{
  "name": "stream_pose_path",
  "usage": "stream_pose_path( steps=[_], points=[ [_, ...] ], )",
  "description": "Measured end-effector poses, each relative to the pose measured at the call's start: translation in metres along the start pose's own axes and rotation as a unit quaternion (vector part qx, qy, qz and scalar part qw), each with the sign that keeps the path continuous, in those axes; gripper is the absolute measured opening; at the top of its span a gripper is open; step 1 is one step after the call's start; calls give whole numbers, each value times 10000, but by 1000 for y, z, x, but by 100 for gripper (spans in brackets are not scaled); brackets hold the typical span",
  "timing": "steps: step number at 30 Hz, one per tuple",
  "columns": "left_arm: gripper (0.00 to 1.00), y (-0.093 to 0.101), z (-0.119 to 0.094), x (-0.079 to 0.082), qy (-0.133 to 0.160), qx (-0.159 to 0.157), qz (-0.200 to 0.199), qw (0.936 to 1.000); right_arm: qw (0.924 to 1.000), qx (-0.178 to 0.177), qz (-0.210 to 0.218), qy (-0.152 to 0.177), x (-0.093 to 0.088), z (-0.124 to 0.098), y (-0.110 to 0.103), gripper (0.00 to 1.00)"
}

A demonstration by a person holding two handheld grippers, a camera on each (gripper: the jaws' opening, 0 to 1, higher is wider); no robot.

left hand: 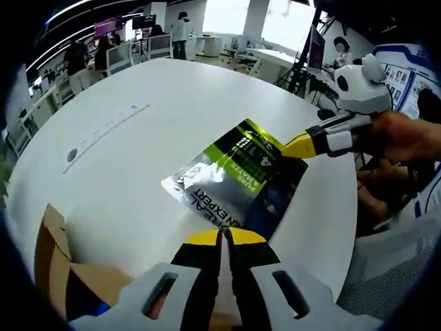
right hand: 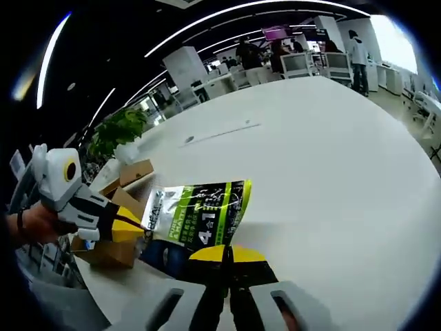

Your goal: Operate the shoe box by opening the lid, removing the specified soft item, and placing it in the target area until the item is outside and the box remains undamaged.

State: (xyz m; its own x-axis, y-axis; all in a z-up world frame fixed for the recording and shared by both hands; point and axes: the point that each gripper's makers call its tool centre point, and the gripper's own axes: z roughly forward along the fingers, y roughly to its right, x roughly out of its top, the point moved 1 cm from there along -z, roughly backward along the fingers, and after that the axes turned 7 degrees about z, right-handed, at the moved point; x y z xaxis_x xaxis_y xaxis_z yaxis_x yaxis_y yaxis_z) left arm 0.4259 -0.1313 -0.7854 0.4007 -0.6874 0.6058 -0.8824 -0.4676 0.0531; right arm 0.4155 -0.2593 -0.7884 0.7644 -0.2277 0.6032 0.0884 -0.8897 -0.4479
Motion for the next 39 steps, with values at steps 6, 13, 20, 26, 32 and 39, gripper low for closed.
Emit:
stream_pose_path(
  steps=[6,13,20,26,32,39],
  points=[
    [2,-2,10,-9,-261,9,125,9996,10000,-9,22,-89,-5,6,3,0],
    [2,-4,16,-18,-543,24,342,9979,9997,-19,30,-225,-14,15,6,0],
    [0,-14,26,-33,-912,118,645,9937,9995,-83,2,-297,-17,21,10,0],
    [0,-15,26,-33,-875,127,649,9940,9990,-235,-90,-361,-20,23,16,0],
    [0,-18,18,-24,-613,170,416,9971,9989,-365,-20,-290,-18,18,22,0],
    [0,-16,-1,-6,-35,210,-55,9998,9993,-362,12,-135,-13,5,20,0]
  ],
)
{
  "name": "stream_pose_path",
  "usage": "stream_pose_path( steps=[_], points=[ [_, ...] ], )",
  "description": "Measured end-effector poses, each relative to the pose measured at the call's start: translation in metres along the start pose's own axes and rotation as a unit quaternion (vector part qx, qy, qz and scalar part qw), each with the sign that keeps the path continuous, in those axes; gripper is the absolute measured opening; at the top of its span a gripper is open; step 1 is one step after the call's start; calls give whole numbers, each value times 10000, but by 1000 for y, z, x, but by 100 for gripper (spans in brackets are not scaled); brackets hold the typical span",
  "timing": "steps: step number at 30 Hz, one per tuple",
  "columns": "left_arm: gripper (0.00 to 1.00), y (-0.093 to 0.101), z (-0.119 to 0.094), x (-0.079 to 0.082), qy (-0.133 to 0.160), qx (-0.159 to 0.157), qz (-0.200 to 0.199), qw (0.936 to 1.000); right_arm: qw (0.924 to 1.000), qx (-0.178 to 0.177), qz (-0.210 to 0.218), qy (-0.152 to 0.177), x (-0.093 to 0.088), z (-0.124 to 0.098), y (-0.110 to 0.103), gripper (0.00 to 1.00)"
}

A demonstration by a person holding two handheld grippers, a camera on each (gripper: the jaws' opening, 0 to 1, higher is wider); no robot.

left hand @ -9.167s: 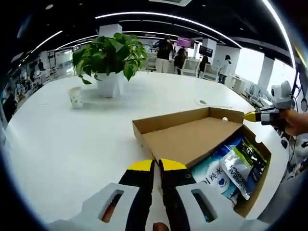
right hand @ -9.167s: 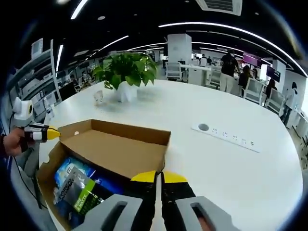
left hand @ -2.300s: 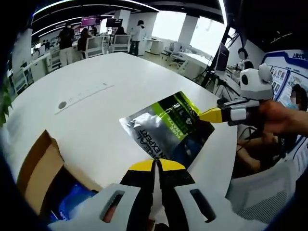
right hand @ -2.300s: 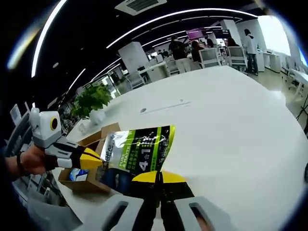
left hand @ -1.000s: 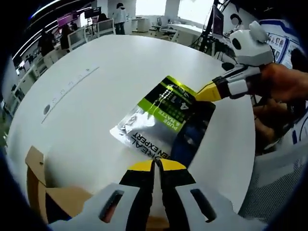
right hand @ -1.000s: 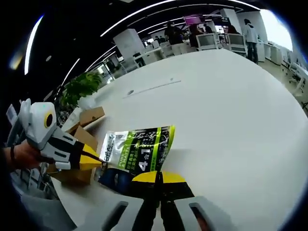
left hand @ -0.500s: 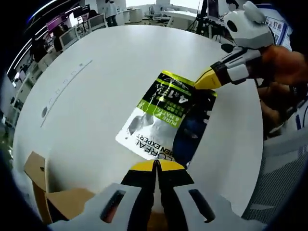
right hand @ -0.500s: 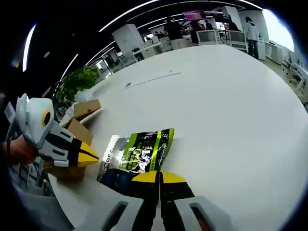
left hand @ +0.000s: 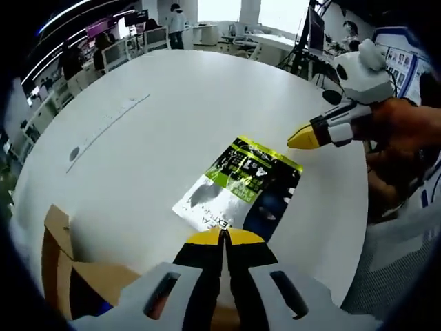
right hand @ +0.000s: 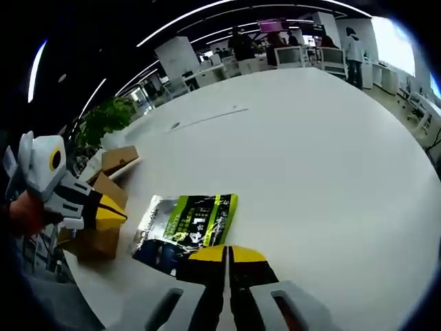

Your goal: Operate the shoe box by opening the lid, removing the specified soft item, and placing it in the target area until the item is outside and the box remains undamaged.

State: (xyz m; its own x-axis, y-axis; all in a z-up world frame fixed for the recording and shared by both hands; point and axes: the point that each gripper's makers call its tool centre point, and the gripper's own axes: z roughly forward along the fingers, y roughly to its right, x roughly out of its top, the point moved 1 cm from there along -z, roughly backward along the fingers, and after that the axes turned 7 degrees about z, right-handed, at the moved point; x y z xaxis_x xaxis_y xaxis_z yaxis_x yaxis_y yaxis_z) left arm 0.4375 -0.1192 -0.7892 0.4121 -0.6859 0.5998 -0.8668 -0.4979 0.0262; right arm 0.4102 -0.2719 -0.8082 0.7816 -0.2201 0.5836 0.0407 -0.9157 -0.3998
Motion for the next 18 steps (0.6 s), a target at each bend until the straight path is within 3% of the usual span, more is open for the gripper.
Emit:
stream_pose_path(
  steps=[9,18],
  points=[
    [0,4,-31,11,658,81,-447,9968,9996,143,-106,200,0,-18,-19,0],
    [3,0,-66,-6,972,285,-656,9927,9981,389,-335,342,5,-25,-53,0]
  ],
)
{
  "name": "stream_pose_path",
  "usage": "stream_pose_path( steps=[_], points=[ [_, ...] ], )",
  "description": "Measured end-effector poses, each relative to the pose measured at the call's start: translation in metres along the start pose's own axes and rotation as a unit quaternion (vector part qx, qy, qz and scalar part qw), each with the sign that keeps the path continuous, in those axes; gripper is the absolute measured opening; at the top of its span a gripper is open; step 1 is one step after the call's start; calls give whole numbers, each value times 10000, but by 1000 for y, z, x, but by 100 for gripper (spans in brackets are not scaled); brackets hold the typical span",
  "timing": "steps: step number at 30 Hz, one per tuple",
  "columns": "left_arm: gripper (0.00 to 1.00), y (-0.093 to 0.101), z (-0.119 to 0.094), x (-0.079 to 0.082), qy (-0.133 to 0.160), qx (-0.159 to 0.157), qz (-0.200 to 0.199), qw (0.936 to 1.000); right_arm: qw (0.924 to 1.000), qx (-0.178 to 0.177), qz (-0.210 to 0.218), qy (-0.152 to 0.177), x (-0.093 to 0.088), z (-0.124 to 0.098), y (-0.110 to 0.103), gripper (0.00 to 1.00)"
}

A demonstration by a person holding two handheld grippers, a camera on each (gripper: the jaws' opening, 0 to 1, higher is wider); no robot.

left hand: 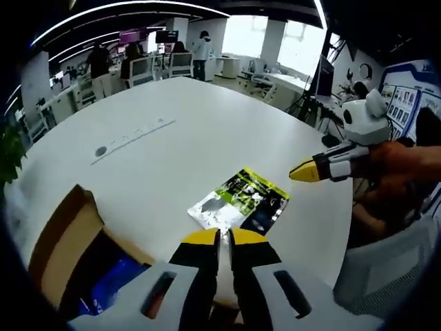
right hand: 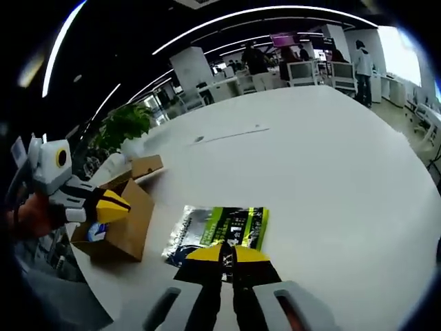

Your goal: Operate the shoe box by opening the lid, removing the specified soft item, and placing it in the target area until the item is outside and the box remains undamaged.

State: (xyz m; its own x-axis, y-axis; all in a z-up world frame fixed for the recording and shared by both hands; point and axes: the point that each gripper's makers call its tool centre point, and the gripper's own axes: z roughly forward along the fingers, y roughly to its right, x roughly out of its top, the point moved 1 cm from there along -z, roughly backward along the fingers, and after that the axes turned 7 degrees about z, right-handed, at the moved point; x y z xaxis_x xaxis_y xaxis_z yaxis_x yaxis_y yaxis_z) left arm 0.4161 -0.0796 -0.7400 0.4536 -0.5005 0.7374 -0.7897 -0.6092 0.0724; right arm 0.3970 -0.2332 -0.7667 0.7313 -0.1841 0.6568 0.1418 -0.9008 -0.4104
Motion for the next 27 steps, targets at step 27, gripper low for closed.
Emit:
stream_pose_path(
  steps=[27],
  points=[
    [8,-75,-105,-62,481,824,-844,9918,9948,832,-590,-10,14,32,-130,1]
  ],
)
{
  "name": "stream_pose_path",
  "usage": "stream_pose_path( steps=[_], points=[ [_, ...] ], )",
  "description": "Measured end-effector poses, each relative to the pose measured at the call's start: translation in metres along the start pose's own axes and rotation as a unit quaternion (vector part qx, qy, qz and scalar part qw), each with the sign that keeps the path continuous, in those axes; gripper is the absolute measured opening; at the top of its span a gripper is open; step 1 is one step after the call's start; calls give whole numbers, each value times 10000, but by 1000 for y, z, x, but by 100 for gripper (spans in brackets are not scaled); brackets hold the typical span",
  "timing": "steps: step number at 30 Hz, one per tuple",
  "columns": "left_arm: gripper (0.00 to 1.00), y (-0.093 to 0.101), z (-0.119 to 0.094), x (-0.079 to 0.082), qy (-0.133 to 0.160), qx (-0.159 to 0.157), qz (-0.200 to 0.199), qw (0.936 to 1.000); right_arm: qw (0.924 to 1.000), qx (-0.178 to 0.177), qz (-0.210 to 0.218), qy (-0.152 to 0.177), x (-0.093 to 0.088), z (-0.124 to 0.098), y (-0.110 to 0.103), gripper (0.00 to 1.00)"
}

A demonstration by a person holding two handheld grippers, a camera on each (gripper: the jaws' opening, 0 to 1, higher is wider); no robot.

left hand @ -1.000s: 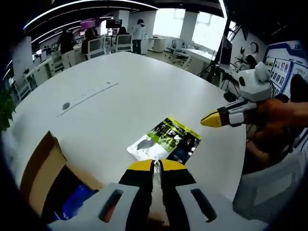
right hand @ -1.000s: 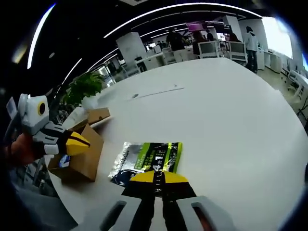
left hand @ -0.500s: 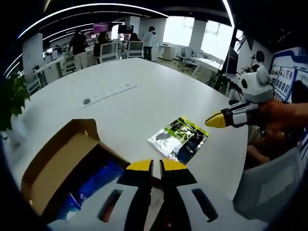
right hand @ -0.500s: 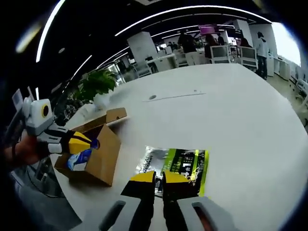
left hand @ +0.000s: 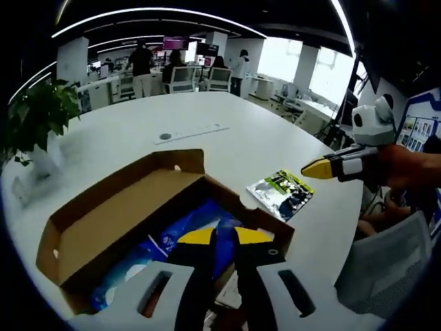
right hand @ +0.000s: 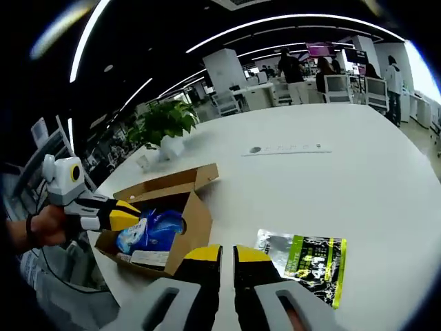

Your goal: Operate the shoe box by opening the lid, removing the specified soft item, and placing it in the target area until the item is outside and the box remains undamaged.

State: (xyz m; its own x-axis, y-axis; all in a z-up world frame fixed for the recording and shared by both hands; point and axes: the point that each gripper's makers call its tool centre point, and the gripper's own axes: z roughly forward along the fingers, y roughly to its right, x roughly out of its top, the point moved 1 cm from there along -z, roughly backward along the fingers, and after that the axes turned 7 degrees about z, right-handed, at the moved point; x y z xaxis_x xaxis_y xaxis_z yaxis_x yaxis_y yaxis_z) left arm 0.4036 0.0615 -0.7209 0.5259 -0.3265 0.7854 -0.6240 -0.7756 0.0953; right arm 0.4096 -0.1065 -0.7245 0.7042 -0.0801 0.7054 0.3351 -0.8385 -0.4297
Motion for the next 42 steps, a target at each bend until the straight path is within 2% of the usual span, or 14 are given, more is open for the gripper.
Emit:
stream_pose_path(
  steps=[11,21,27,35,42],
  points=[
    [12,-46,-44,-27,135,415,-317,9985,9983,455,-315,-200,-2,35,-61,2],
    [13,-71,-70,-52,199,641,-577,9961,9944,740,-575,-485,-18,62,-106,4],
    [13,-79,-81,-63,227,688,-677,9951,9929,775,-651,-623,-22,76,-117,4],
    [14,-90,-96,-65,346,788,-721,9937,9891,878,-848,-825,-21,108,-140,6],
    [16,-95,-107,-81,336,910,-884,9914,9846,986,-990,-1049,-29,127,-152,9]
  ],
)
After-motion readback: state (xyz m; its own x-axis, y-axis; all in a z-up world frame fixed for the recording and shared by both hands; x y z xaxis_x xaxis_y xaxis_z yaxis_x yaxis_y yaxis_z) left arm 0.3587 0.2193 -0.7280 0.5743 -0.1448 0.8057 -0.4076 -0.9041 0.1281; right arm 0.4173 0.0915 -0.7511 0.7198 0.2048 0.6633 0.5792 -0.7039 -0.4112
